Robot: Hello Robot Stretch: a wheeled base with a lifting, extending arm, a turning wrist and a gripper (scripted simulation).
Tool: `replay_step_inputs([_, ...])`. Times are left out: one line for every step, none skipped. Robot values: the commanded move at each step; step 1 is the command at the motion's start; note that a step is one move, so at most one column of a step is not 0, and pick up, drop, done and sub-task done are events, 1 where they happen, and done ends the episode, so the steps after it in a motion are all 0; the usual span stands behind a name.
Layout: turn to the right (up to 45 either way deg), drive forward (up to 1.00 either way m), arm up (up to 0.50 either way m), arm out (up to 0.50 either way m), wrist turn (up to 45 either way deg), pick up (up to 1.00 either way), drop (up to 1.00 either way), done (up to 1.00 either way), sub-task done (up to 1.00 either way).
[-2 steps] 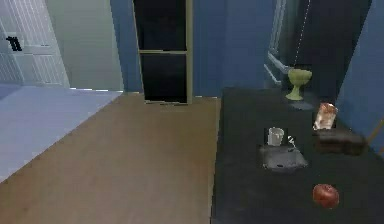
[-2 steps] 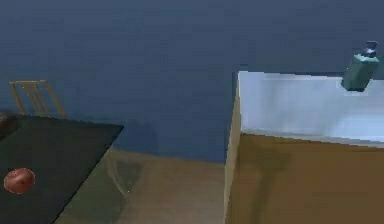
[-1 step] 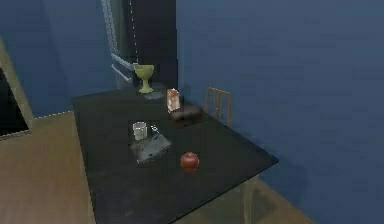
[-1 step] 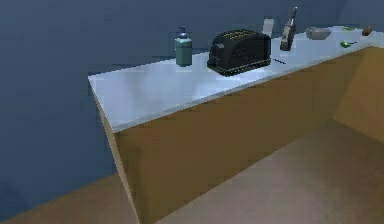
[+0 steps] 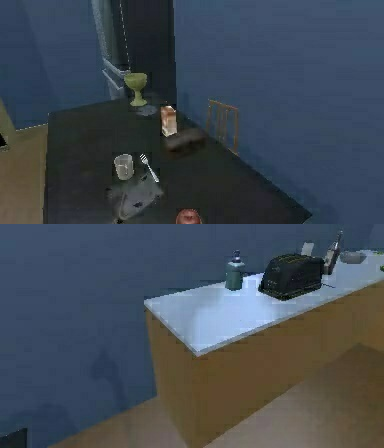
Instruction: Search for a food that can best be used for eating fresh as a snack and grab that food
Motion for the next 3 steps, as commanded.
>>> replay_step_inputs([-45.0,0.0,0.0,0.0,0.0,0.0,0.0,0.0,0.0])
replay_step_inputs([-39.0,0.0,0.0,0.0,0.0,0.0,0.0,0.0,0.0])
replay_step_inputs([0.0,0.0,0.5,0.0,0.0,0.0,0.0,0.0,0.0])
